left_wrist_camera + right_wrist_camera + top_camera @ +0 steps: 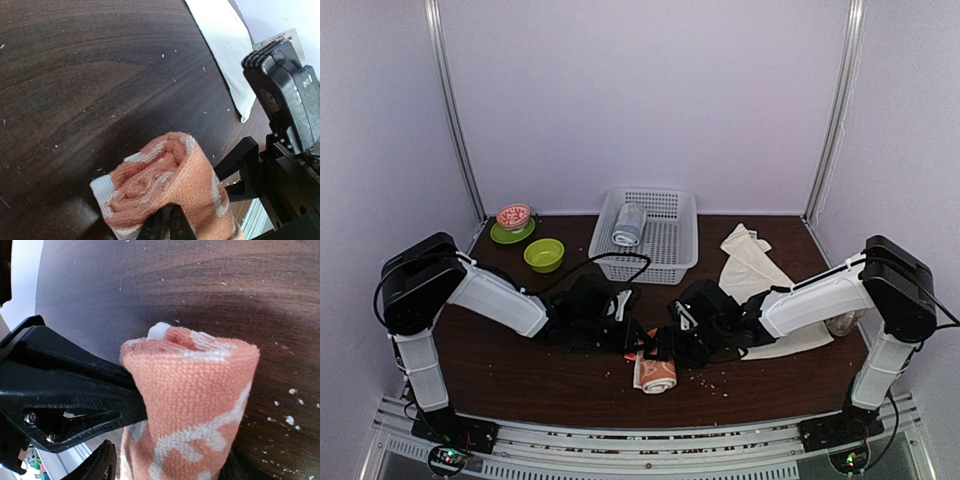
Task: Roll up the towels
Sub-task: Pick up the towel from the center of the board, then move the bin to the center of the board, then place the towel in the bin, then adjust the towel in the bin.
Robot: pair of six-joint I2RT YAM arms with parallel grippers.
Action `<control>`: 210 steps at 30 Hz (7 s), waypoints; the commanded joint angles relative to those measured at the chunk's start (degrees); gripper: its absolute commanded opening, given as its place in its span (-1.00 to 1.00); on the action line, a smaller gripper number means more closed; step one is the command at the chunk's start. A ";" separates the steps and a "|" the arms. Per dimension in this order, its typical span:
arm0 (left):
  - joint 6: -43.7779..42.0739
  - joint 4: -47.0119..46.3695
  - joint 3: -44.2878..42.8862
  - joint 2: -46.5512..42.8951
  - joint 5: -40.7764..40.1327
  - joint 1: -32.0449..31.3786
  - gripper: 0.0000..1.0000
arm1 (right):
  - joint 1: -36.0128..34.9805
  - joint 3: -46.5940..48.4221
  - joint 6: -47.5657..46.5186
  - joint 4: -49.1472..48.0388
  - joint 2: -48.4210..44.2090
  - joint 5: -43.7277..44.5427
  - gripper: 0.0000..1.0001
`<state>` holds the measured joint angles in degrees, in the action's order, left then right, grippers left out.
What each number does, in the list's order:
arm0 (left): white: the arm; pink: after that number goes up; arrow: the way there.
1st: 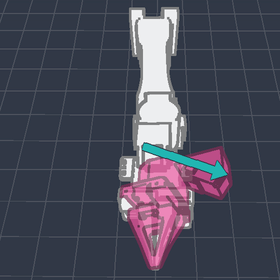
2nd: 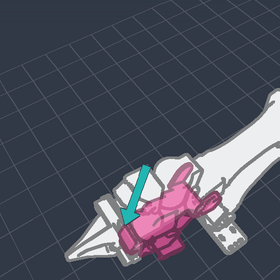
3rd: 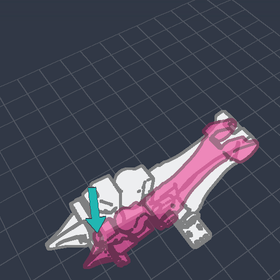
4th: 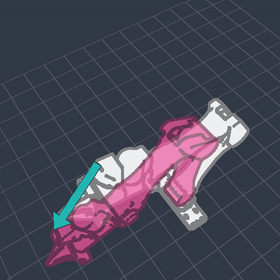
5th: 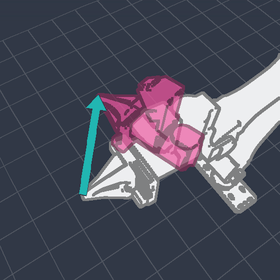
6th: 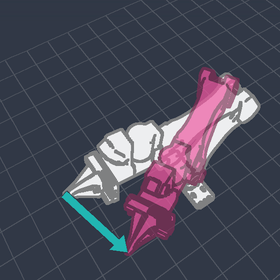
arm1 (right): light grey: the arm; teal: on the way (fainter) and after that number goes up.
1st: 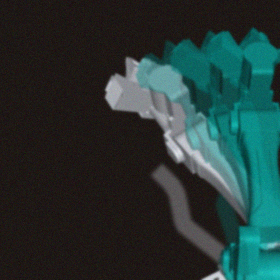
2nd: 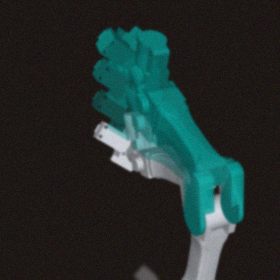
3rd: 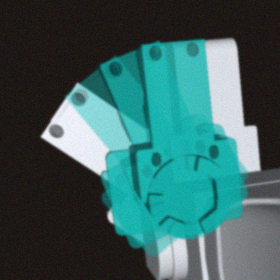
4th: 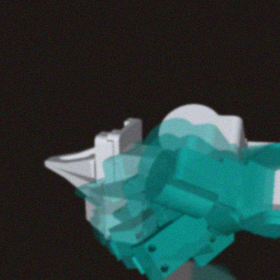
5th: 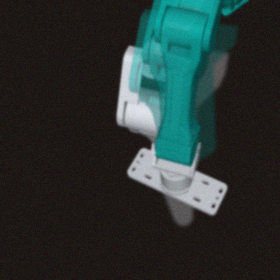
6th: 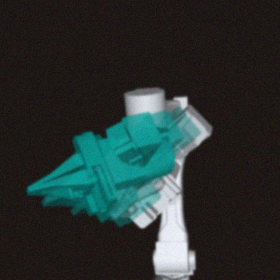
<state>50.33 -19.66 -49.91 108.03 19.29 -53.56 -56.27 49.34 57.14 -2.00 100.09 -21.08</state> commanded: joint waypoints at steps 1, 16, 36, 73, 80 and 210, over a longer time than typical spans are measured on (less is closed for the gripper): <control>-0.36 3.09 1.40 1.52 -2.23 0.56 -0.84 | -0.39 1.16 0.07 2.93 3.09 -2.21 0.32; -1.61 6.15 0.91 -2.32 -3.13 0.56 -0.83 | -2.01 1.61 -2.05 6.50 3.44 -3.01 -0.96; -9.32 31.21 -9.88 -22.96 -19.79 12.72 -0.06 | 12.08 22.73 -22.25 27.95 -16.91 6.85 -1.00; -10.43 51.37 -48.52 11.52 -21.51 21.26 -0.19 | 24.50 73.89 -24.60 32.92 24.13 -2.87 -1.00; -11.30 52.24 -48.13 11.25 -20.05 21.24 -0.72 | 24.45 71.75 -24.71 32.04 22.07 -3.09 -1.00; -4.35 46.18 -21.71 -5.02 -16.44 7.40 -1.00 | 27.45 74.18 -17.81 54.20 36.63 13.56 -0.02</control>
<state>47.66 24.69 -71.09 100.99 0.75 -45.12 -29.12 120.95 39.05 50.39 134.85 -7.07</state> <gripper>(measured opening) 0.117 0.513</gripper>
